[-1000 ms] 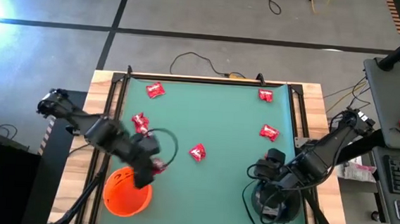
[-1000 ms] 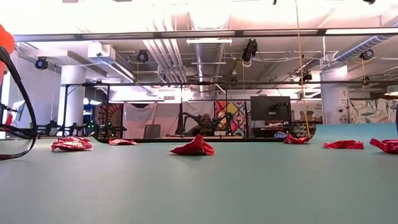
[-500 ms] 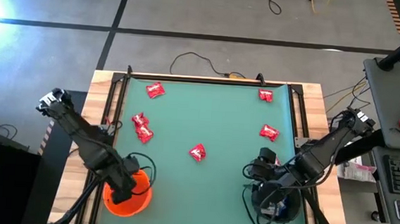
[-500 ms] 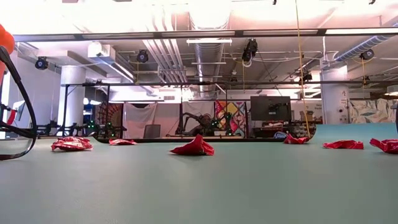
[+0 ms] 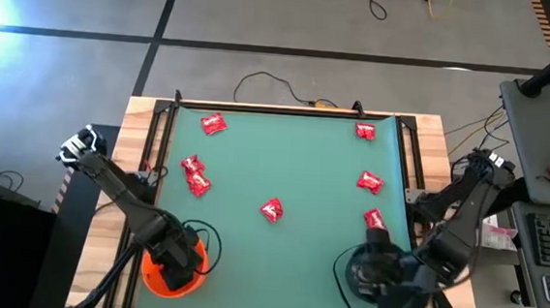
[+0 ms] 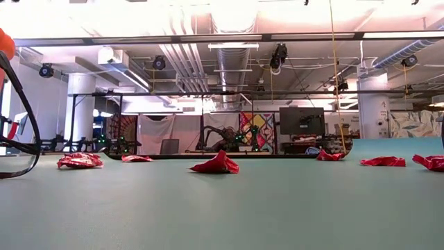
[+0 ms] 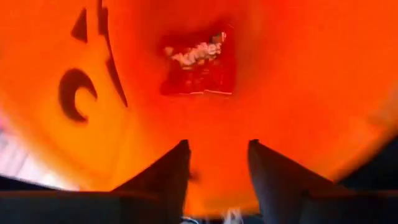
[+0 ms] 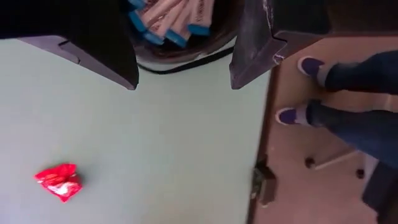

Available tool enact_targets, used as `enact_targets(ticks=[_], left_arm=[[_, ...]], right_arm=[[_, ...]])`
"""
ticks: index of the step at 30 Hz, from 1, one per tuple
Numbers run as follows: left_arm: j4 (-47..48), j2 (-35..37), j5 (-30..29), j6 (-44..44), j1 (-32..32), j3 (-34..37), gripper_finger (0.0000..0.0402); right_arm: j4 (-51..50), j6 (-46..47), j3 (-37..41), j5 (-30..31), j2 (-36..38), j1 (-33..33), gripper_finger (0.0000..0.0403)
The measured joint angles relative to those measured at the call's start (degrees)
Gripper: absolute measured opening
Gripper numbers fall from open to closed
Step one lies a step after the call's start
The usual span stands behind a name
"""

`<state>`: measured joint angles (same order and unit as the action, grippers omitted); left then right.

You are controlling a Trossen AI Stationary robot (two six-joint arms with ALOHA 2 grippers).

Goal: Sort candy by brand, put in halloween buckets
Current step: Put the red chocolate candy into the orange bucket

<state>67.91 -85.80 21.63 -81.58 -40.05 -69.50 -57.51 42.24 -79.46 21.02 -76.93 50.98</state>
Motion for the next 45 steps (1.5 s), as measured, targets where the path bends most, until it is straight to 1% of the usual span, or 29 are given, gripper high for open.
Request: enact_targets(ticks=[3,5,6,8,10,12,14,18,21,23,25,27,31,33,37,42,45], left_arm=[[4.5,0.0,-0.7,0.1,0.8,-5.9,0.02],[7.5,0.1,-3.6,0.2,2.1,-9.4,0.023],[7.5,0.1,-6.1,0.2,3.1,-10.8,0.0243],[5.1,0.0,-12.4,1.7,5.3,-13.1,0.0263],[1.6,-0.9,-17.8,5.5,8.2,-14.6,0.0274],[-2.3,-2.9,-23.6,12.0,11.1,-15.4,0.0277],[-6.9,-5.9,-26.2,19.6,14.7,-15.5,0.0278],[-16.7,-13.6,-28.4,32.1,22.5,-15.3,0.0279],[-20.5,-19.1,-31.1,39.1,27.1,-15.1,0.0279],[-22.9,-22.0,-31.6,43.3,29.7,-15.1,0.0279],[-25.3,-24.3,-31.1,45.7,31.9,-15.1,0.0279],[-27.5,-26.3,-30.3,46.7,33.4,-15.1,0.0279],[-28.4,-29.2,-29.9,48.5,34.1,-15.1,0.0279],[-27.3,-30.3,-29.8,48.5,34.0,-15.1,0.0279],[-27.9,-32.1,-30.2,47.5,34.2,-13.1,0.0274],[-29.3,-33.8,-32.2,46.2,34.4,-12.7,0.0266],[-29.3,-34.5,-31.9,46.0,34.4,-12.8,0.0247]], right_arm=[[1.4,1.4,0.0,2.3,0.0,3.3,0.0243],[3.0,0.8,0.0,6.4,0.0,5.6,0.024],[3.6,0.5,0.0,8.4,0.0,6.4,0.0238],[4.4,0.4,0.0,11.1,0.0,7.2,0.0235],[4.4,0.4,0.0,11.6,0.2,7.2,0.0231],[4.3,0.5,0.0,12.1,0.3,7.0,0.0231],[4.3,0.6,0.0,12.2,0.3,6.5,0.0231],[4.4,1.8,0.0,12.1,0.3,5.6,0.0235],[4.4,4.5,0.0,11.9,0.3,5.6,0.0237],[4.5,6.4,0.0,9.9,0.3,5.8,0.0237],[4.4,8.2,0.0,6.5,0.3,5.9,0.0233],[4.4,10.2,0.0,4.4,0.3,5.9,0.0228],[4.3,13.8,0.0,4.0,0.2,5.9,0.022],[4.3,14.9,0.0,3.6,0.2,5.9,0.0219],[4.1,14.8,0.0,2.5,0.2,5.8,0.0221],[3.8,14.6,0.0,2.5,0.3,4.8,0.0221],[3.8,13.7,0.0,2.5,0.3,4.2,0.0221]])
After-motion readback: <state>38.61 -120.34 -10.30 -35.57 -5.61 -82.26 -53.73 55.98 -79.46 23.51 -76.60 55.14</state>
